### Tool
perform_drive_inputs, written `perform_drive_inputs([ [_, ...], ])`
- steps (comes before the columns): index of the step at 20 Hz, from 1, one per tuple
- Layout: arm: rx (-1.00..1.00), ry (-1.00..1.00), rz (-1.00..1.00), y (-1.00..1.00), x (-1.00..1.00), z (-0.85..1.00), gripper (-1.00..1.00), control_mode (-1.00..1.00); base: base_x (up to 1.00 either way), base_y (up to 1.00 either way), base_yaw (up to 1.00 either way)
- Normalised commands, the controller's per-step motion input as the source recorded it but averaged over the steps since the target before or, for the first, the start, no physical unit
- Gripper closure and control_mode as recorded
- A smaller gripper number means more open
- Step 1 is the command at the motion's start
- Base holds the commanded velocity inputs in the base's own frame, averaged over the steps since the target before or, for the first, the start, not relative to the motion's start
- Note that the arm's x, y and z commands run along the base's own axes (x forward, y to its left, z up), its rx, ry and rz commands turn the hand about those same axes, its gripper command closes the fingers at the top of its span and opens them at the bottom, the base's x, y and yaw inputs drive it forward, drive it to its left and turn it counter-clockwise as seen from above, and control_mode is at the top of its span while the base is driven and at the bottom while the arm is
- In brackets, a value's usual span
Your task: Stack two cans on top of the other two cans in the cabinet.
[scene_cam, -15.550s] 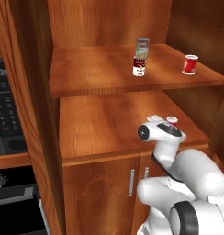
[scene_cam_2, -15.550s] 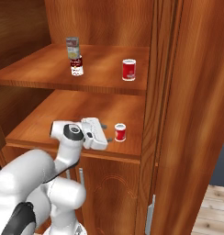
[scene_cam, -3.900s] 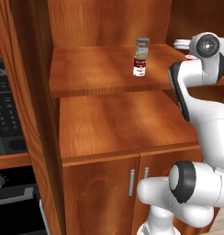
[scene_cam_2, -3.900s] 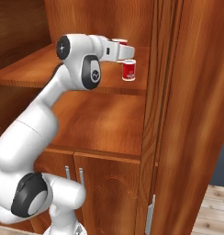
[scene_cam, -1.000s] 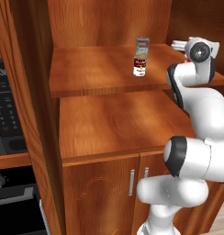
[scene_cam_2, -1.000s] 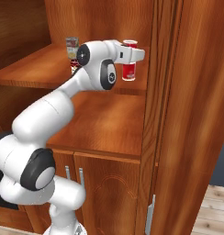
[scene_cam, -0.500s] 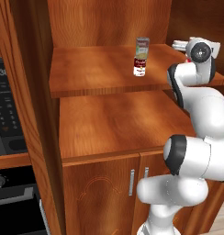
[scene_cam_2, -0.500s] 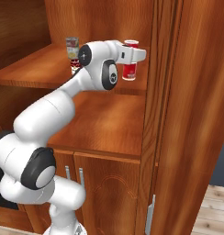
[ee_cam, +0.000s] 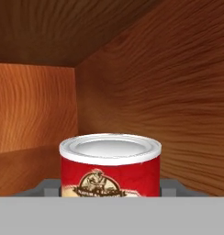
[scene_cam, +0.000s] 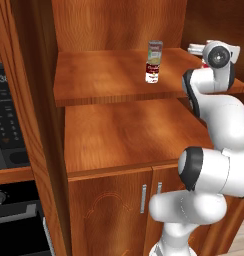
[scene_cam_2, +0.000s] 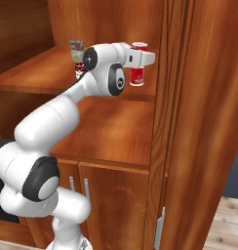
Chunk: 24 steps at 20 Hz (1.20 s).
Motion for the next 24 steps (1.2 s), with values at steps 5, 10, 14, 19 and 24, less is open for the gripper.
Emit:
perform_drive_inputs([
  [5, -0.01, 0.0, 0.0, 0.02, -0.01, -0.04, 1.0, -1.0, 0.0, 0.0, 0.0],
  [10, 0.0, 0.0, 0.0, 0.0, 0.0, -0.11, 1.0, -1.0, 0.0, 0.0, 0.0],
  [14, 0.0, 0.01, 0.0, 0.0, 0.0, -0.07, 1.0, -1.0, 0.0, 0.0, 0.0],
  [19, 0.0, 0.01, 0.0, 0.0, 0.0, 0.0, -1.0, -1.0, 0.0, 0.0, 0.0],
  [24, 0.0, 0.0, 0.0, 0.0, 0.0, 0.0, -1.0, -1.0, 0.0, 0.0, 0.0],
])
